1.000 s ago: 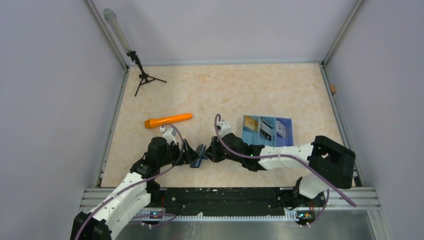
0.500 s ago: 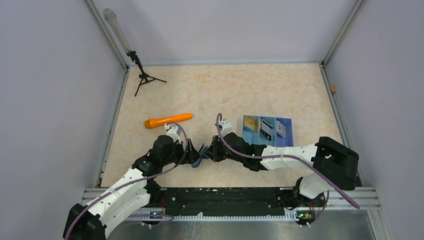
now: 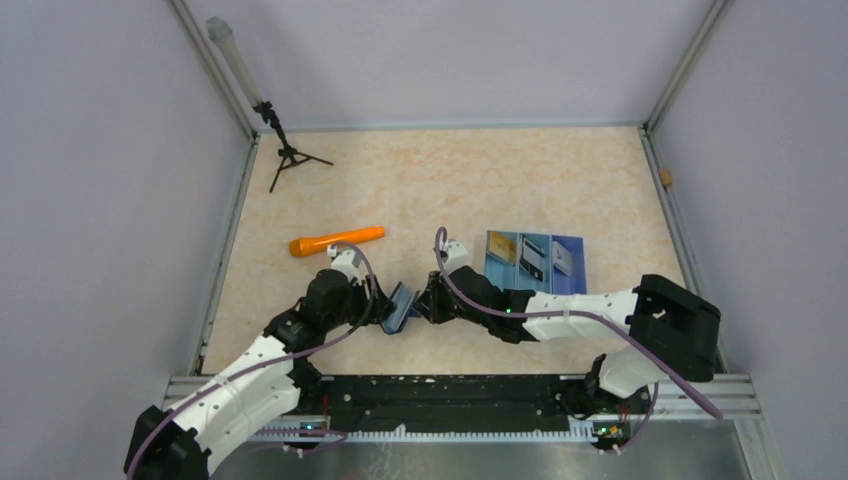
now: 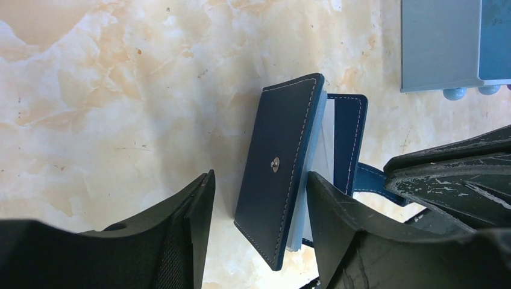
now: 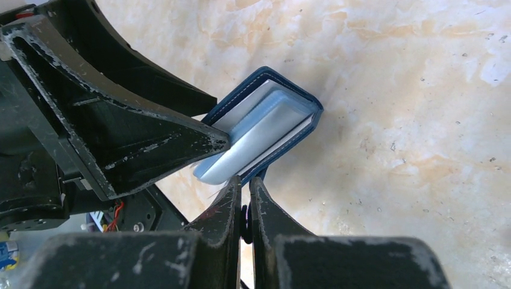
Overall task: Put the credit cards into the card holder
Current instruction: Open the card holder at the center of the board.
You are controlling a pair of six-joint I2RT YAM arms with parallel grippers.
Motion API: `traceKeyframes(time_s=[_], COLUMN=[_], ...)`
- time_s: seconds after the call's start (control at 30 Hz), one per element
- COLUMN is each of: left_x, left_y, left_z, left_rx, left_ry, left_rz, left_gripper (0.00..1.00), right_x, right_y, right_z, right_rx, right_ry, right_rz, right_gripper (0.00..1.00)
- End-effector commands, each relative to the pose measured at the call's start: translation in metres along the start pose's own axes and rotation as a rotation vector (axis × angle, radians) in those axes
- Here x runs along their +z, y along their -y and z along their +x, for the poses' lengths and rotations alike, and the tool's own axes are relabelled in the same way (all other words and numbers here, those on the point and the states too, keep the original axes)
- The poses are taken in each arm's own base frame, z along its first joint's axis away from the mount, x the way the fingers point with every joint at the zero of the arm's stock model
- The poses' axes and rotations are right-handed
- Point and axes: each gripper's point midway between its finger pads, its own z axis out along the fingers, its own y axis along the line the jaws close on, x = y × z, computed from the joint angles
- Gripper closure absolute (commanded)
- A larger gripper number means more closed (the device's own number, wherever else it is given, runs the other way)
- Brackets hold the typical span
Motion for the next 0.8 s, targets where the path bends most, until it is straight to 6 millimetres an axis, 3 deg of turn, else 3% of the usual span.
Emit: traceKeyframes(time_s=[0.0, 0.2, 0.57, 0.77], left_x=[-0.002, -0.001, 0.0, 0.001], left_y=[0.002, 0.008, 0.015, 0.001], left_z=[-0.011, -0.009, -0.004, 0.0], left_rx=[0.001, -0.014, -0.024, -0.027], left_ry=[0.043, 0.038, 0.039, 0.027], left_rz=[-0.008, 0.031, 0.089, 0.013], left_gripper=[0.4, 0.4, 0.4, 0.47], right_x=[-0.007, -0.007, -0.003, -0.002], right_y=[-0.002, 0.014, 0.023, 0.029], right_z=[-0.01, -0.002, 0.006, 0.007], right_rx=[0.005, 0.022, 0.021, 0.023], right_ry=[0.046, 0.029, 0.007, 0.005], right_rz=[0.01, 0.079, 0.117, 0.148], right_gripper=[1.0, 1.0, 1.0, 1.0])
